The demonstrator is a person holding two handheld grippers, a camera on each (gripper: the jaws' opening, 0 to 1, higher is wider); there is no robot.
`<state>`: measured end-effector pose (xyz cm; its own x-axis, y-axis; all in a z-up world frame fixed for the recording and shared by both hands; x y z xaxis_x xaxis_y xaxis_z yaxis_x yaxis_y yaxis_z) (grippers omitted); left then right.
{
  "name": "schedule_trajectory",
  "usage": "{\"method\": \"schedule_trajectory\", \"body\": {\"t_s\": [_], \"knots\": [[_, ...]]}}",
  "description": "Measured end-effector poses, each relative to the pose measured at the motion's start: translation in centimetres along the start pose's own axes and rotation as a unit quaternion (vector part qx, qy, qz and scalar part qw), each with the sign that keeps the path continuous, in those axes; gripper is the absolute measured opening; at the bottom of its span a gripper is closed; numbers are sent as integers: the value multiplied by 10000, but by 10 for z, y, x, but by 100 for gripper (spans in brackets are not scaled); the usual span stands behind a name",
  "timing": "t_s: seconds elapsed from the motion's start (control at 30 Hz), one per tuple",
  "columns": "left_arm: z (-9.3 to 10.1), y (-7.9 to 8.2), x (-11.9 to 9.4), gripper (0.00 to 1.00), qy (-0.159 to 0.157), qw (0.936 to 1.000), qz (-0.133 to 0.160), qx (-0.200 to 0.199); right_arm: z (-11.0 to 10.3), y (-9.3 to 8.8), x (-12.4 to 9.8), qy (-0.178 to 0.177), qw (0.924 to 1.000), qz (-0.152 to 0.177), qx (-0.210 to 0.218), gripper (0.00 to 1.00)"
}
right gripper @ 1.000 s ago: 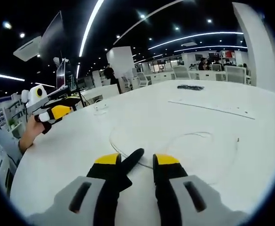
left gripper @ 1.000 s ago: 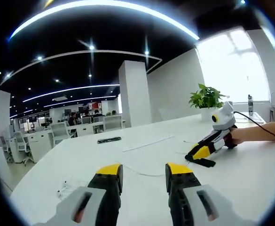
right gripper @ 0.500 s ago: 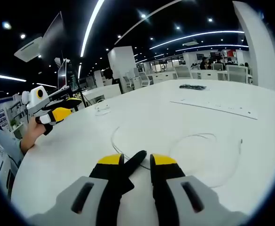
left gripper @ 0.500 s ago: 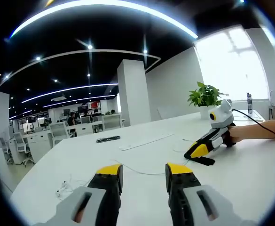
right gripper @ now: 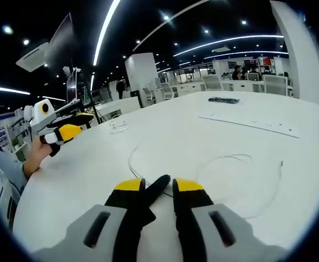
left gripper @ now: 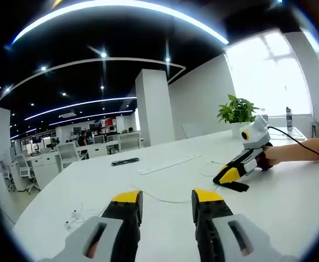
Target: Peel open the Velcro strap on the desktop, arrange the wired earphones neatly onto it, and close the Velcro strap to secure them.
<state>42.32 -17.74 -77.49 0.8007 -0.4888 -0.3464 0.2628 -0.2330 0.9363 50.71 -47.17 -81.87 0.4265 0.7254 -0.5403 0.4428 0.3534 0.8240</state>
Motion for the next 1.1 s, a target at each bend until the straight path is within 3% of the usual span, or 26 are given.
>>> {"method": "schedule_trajectory", "body": {"t_s": [1.1], "knots": [[1, 0, 0, 40, 49, 9999, -32, 91, 1, 1, -1, 27, 10000, 18, 37, 12]]}}
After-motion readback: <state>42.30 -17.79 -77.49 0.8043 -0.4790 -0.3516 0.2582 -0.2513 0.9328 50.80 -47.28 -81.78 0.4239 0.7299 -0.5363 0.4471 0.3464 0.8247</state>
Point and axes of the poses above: the point that each gripper's makers call its tool centre point, and the gripper's own axes: x roughly forward along the fingers, z roughly to its right, y roughly out of its top, the point moved 10 cm from there along -x, roughly backward along the fingers, and after that the axes turned 13 degrees about -z, right-handed, at the moved point
